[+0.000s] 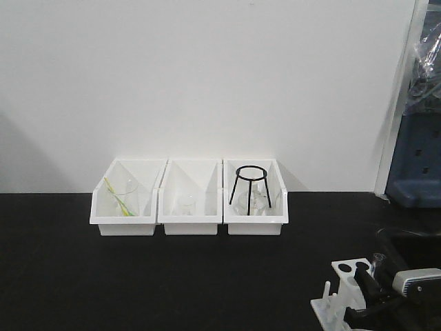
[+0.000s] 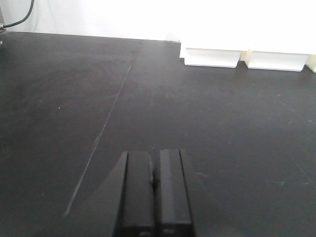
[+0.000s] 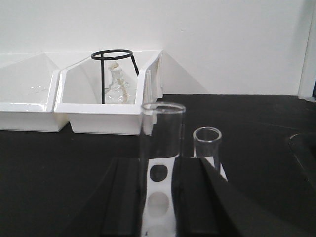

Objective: Flip and reinsert test tube from rack

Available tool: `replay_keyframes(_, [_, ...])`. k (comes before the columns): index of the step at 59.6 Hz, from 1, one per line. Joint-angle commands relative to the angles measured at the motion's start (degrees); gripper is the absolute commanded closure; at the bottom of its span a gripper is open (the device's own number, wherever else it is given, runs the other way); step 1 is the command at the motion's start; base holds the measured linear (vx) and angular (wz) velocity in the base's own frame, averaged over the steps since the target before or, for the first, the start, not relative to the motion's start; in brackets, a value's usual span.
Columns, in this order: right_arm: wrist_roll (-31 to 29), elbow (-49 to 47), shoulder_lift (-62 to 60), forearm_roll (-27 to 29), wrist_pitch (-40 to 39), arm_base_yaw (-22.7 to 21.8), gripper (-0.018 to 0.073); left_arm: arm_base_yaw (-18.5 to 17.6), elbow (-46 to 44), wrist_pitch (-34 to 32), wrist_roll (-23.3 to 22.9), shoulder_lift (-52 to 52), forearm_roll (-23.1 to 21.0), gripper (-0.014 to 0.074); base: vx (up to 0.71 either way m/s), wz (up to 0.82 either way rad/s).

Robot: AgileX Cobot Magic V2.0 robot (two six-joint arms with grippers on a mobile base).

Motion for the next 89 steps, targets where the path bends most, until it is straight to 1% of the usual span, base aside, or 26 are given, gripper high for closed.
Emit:
replay_keyframes(1, [-0.4,-1.0,-1.7,-0.2,-9.8,-0.4,0.0428,-0.4,0.1,-5.0,0.0,-0.6,-0.2,0.0603,0.00,0.00])
replay_keyframes(21, [0.1,-1.0,-3.7,-0.6,-9.1,-0.4,0.0099,-0.4,0.1,-5.0,0.0,-0.6,-0.2,0.0603,0.00,0.00])
replay_keyframes(25, [0.1,-1.0,-6.0,-1.2,-8.0,-0.4,0.0064,-0.4,0.1,-5.0,0.0,-0.6,-0.2,0.0603,0.00,0.00])
replay_keyframes(31, [0.4,-1.0,-11.0,-1.9,-5.0,-0.4,0.0061,-0.4,0.1,-5.0,0.0,-0.6,-0.2,0.0603,0.00,0.00])
replay_keyframes(35, [1.6,-1.1,-15.4,-1.9,-1.0,-0.4,0.0078,-0.4,0.1,-5.0,0.0,-0.6,-0.2,0.0603,0.00,0.00])
replay_keyframes(38, [3.5,-1.2,-20.0,-1.8,3.7,-0.4,0.0113,-0.4,0.1,-5.0,0.0,-0.6,-0.2,0.0603,0.00,0.00])
replay_keyframes(43, [5.2,-1.2,-27.6,-1.9,14.9,-0.4,0.0209,-0.4,0.1,-5.0,0.0,-0.6,-0.2,0.0603,0.00,0.00])
replay_keyframes(46, [6.7,-1.2,-32.4,-2.8,23.1,-0.4,0.0305,-0.4,0.1,-5.0,0.0,-0.6,-0.2,0.0603,0.00,0.00])
replay_keyframes(49, [7.9,-1.2,-37.2,-4.8,32.3,-0.4,0.0405,-0.4,0.1,-5.0,0.0,-0.6,-0.2,0.0603,0.00,0.00])
replay_keyframes(52, [9.3,-1.1,-42.4,-7.8,42.8,-0.4,0.0527,-0.4,0.1,-5.0,0.0,-0.6,-0.2,0.0603,0.00,0.00])
replay_keyframes(53, [9.7,-1.1,-43.7,-8.7,45.3,-0.3,0.0558,-0.4,0.1,-5.0,0.0,-0.6,-0.2,0.0603,0.00,0.00])
replay_keyframes(54, [10.2,-1.1,-45.5,-10.0,47.6,-0.3,0.0575,-0.4,0.1,-5.0,0.0,-0.6,-0.2,0.0603,0.00,0.00])
replay_keyframes(56, [11.3,-0.8,-48.2,-11.8,52.4,-0.2,0.0575,-0.4,0.1,-5.0,0.0,-0.6,-0.2,0.0603,0.00,0.00])
replay_keyframes(59, [12.9,0.0,-51.8,-13.6,56.8,-0.2,0.0573,-0.4,0.1,-5.0,0.0,-0.6,-0.2,0.0603,0.00,0.00])
replay_keyframes(63, [14.2,1.9,-55.9,-14.2,58.7,-0.2,0.0572,-0.4,0.1,-5.0,0.0,-0.6,-0.2,0.0603,0.00,0.00])
replay_keyframes(74, [13.6,6.1,-64.4,-14.0,58.9,-0.3,0.0571,-0.4,0.1,-5.0,0.0,-0.6,-0.2,0.0603,0.00,0.00])
replay_keyframes(81, [13.6,7.0,-67.3,-13.9,59.2,-0.3,0.0571,-0.4,0.1,-5.0,0.0,-0.6,-0.2,0.0603,0.00,0.00])
replay_keyframes(89, [13.6,7.1,-67.9,-13.9,59.2,-0.3,0.0571,-0.4,0.1,-5.0,0.0,-0.6,-0.2,0.0603,0.00,0.00])
